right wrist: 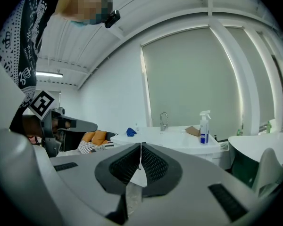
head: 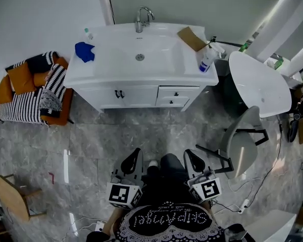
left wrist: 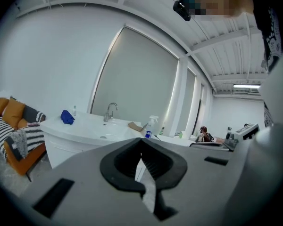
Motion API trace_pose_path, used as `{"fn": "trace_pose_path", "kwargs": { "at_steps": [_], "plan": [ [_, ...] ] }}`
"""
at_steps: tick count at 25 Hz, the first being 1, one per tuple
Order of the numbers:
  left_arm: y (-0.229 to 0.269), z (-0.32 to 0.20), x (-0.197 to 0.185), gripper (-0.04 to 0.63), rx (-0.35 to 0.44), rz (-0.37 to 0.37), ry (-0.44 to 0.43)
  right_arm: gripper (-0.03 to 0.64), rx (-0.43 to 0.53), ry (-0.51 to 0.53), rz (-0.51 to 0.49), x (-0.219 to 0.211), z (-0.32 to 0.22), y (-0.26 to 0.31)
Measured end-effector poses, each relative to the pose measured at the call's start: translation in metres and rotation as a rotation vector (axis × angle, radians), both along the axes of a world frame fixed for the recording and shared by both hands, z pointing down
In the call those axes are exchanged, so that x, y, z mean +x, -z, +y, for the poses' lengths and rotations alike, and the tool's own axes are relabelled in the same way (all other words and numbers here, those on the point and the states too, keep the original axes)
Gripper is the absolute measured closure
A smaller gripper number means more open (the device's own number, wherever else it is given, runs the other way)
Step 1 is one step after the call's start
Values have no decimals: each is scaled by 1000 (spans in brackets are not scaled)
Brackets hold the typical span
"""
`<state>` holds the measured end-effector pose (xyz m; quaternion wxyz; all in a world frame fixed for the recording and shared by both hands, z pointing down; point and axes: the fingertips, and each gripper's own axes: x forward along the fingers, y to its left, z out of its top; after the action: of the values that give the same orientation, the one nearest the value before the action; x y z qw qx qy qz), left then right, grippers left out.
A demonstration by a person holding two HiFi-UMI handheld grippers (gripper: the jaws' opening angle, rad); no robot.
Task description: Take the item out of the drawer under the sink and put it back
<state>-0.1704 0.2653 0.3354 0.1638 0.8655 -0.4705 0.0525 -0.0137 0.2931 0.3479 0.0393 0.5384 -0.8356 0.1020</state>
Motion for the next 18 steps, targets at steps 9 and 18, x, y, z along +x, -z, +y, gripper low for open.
{"fn": "trace_pose_path", "kwargs": {
  "at_steps": [9,18],
  "plan": [
    [-8,-33,39,591,-40,4,-1,597,-49,-1,-14,34,-31,-14],
    [-1,-87,76,591,-5,5,56,597,1,48,9,79,-94,-6]
  ]
}}
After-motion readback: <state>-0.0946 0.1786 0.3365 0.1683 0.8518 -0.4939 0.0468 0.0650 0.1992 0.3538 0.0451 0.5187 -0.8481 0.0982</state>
